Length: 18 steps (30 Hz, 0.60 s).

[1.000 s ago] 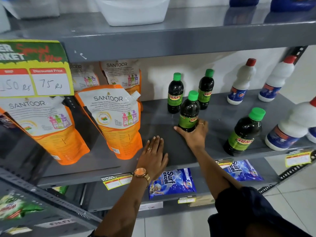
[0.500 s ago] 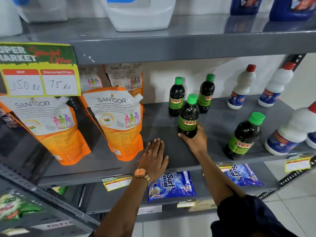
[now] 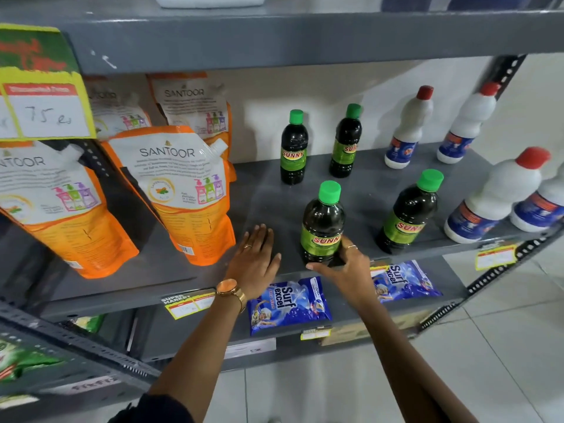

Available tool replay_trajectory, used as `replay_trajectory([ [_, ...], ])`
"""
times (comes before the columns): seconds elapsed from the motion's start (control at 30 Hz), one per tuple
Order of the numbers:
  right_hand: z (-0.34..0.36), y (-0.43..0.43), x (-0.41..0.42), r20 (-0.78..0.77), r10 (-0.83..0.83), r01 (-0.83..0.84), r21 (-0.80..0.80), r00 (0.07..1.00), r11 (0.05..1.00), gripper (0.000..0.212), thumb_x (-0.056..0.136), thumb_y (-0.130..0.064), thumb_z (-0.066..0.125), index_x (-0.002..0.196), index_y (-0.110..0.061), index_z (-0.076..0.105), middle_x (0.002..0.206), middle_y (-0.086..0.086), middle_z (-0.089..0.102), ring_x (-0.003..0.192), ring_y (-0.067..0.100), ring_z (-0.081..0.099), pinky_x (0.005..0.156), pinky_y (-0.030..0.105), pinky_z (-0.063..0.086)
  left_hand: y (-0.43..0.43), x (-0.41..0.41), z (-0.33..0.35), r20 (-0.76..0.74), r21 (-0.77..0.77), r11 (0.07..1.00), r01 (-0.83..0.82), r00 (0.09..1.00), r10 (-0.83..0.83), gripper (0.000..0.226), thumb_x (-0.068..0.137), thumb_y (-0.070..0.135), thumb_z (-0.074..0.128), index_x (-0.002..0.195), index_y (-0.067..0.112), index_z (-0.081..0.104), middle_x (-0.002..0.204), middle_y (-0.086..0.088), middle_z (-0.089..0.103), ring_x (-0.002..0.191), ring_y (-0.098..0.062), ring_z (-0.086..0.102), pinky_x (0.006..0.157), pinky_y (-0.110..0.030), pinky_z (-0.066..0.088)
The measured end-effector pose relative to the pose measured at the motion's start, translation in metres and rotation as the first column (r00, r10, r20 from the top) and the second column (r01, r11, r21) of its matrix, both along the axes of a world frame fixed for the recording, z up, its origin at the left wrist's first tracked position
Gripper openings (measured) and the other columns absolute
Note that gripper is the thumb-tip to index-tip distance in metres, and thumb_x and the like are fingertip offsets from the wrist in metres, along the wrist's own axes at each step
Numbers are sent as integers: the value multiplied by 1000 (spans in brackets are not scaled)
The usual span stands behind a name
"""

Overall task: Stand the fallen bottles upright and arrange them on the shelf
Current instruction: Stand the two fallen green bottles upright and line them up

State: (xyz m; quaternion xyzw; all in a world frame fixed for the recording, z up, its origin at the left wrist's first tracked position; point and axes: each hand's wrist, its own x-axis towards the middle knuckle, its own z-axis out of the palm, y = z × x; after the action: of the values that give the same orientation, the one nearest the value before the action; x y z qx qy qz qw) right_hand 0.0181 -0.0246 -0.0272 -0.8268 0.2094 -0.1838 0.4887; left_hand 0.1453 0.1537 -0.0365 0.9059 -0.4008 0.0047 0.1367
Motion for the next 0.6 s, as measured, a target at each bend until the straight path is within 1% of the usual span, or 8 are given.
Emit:
replay_trajectory([
  [0.1, 3, 4, -7, 17, 24, -25, 26, 1000, 999, 78, 62, -31, 88, 129, -13, 53, 118, -4, 65, 111, 11, 61, 85, 7, 44, 0, -10, 14, -288, -86, 996, -35, 957, 9, 83, 87, 50, 48, 149, 15, 5, 156, -3, 0, 144, -23, -2, 114, -32, -1],
  [0.13, 2, 5, -13, 57, -1, -2, 41, 998, 999, 84, 59, -33, 89, 132, -13, 51, 124, -5, 61, 115, 9, 58, 89, 7, 44, -3, -16, 19, -401, -133, 989, -68, 916, 9, 96, 81, 47, 62, 150, 19, 1, 157, -2, 2, 144, -25, -3, 114, -34, 5],
  [0.2, 0, 2, -35, 177, -194, 188, 52, 965, 981, 86, 54, -39, 88, 129, -13, 54, 126, -1, 57, 112, 7, 56, 92, 5, 41, -14, -28, 21, -507, -221, 970, -106, 861, -22, 115, 70, 48, 75, 149, 24, -4, 157, -1, 16, 144, -28, -1, 114, -38, 12],
  [0.3, -2, -31, -68, 279, -481, 472, 101, 832, 876, 89, 53, -33, 86, 130, -15, 45, 132, 7, 45, 114, 10, 50, 102, 16, 39, -36, -41, 13, -492, -300, 937, -177, 871, 7, 123, 64, 50, 80, 149, 22, -5, 149, 4, 38, 143, -31, 6, 113, -42, 16],
  [0.37, -2, -72, -77, 180, -414, 412, 50, 892, 910, 110, 55, -23, 89, 146, -11, 29, 152, 12, 27, 131, 9, 35, 106, 14, 31, -46, -43, 10, -456, -338, 906, -255, 886, 80, 118, 61, 52, 81, 150, 23, 9, 140, 5, 50, 141, -32, 20, 110, -45, 27],
  [0.43, 3, -108, -73, 53, -219, 220, -13, 974, 975, 117, 58, -15, 90, 151, -9, 20, 157, 11, 28, 137, 10, 33, 102, 9, 31, -50, -46, 6, -409, -384, 871, -308, 902, 139, 106, 54, 56, 82, 142, 25, 33, 127, 4, 62, 128, -30, 42, 100, -44, 42],
  [0.5, 5, -126, -64, -38, -86, 84, -52, 996, 995, 102, 59, -14, 90, 144, -10, 35, 140, 5, 52, 128, 19, 50, 91, 9, 40, -52, -47, 2, -347, -401, 854, -332, 917, 194, 89, 48, 64, 80, 125, 27, 53, 116, 1, 66, 111, -25, 56, 87, -40, 50],
  [0.6, 6, -131, -56, -73, -93, 90, -40, 993, 995, 66, 63, -18, 89, 119, -12, 55, 109, 3, 65, 107, 29, 61, 82, 27, 43, -55, -50, 3, -341, -430, 831, -354, 916, 213, 79, 46, 65, 79, 113, 29, 60, 111, 5, 67, 102, -17, 59, 83, -34, 50],
])
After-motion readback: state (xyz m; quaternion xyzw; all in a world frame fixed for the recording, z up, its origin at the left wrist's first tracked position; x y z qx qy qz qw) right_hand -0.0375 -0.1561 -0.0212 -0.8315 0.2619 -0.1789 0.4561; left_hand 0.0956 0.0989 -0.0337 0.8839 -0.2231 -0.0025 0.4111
